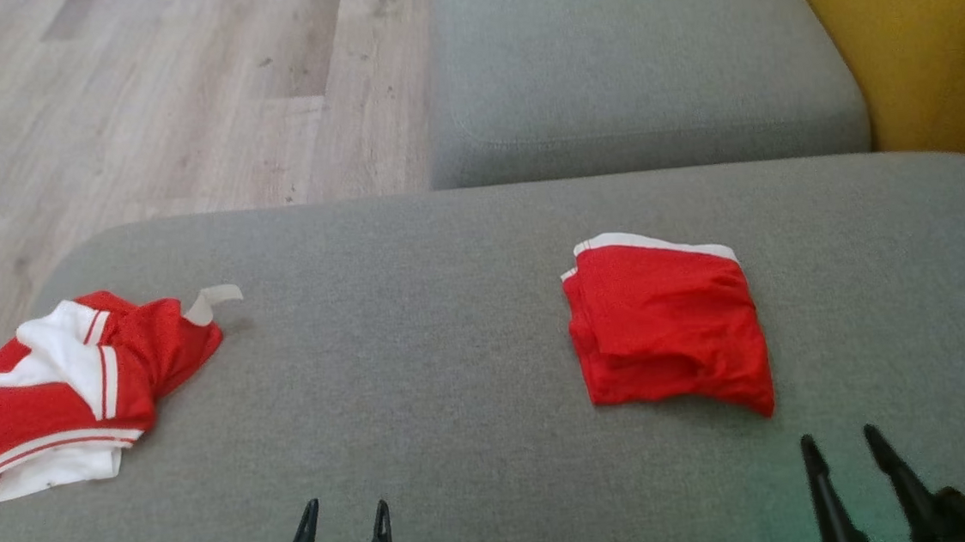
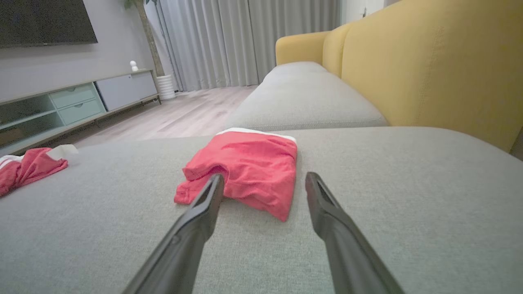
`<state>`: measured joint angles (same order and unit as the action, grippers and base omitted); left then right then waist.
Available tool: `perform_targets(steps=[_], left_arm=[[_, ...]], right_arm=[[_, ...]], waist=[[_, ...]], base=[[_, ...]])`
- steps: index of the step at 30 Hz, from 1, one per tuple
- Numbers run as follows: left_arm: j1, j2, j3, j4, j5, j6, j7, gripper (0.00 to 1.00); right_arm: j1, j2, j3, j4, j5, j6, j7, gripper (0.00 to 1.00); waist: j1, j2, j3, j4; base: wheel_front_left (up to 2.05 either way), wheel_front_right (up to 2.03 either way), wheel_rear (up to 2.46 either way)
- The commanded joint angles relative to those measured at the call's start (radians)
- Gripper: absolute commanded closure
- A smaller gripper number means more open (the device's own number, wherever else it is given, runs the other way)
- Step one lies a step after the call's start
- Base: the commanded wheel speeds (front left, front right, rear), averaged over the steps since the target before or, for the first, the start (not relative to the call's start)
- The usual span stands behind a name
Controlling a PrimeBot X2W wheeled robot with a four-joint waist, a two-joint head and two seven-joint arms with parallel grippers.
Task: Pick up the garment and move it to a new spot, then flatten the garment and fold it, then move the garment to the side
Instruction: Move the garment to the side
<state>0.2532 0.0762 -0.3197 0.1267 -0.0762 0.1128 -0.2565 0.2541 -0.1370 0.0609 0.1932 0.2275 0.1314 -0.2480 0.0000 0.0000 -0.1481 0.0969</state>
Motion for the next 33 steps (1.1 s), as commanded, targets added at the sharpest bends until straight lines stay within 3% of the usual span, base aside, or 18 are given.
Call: perform_targets(steps=[1, 9, 18, 25, 33], left_arm=[[-0.043, -0.016, 0.036, -0.027, 0.011, -0.006, -0.005, 0.0], [-0.085, -0.021, 0.013, -0.022, 0.016, -0.015, -0.005, 0.0], [-0.187, -0.025, -0.02, -0.025, 0.001, -0.012, -0.005, 0.0], [-0.245, -0.026, -0.051, -0.015, -0.022, 0.001, -0.005, 0.0], [-0.282, -0.026, -0.067, -0.008, -0.034, 0.019, -0.005, 0.0]], right_arm=[[-0.071, -0.033, 0.034, -0.004, -0.001, -0.001, -0.014, 0.0], [-0.306, -0.118, 0.086, 0.151, 0.099, -0.001, 0.08, 0.0], [-0.582, -0.223, 0.099, 0.286, 0.423, -0.001, 0.382, 0.0], [-0.665, -0.277, 0.14, 0.368, 0.529, -0.001, 0.444, 0.0], [-0.7, -0.279, 0.232, 0.434, 0.567, -0.001, 0.473, 0.0]], waist=[[0.0, 0.0, 0.016, -0.006], [0.0, 0.0, 0.117, -0.011], [0.0, 0.0, 0.275, 0.028], [0.0, 0.0, 0.334, 0.052], [0.0, 0.0, 0.361, 0.06]], base=[[0.0, 0.0, 0.0], [0.0, 0.0, 0.0], [0.0, 0.0, 0.0], [0.0, 0.0, 0.0], [0.0, 0.0, 0.0]])
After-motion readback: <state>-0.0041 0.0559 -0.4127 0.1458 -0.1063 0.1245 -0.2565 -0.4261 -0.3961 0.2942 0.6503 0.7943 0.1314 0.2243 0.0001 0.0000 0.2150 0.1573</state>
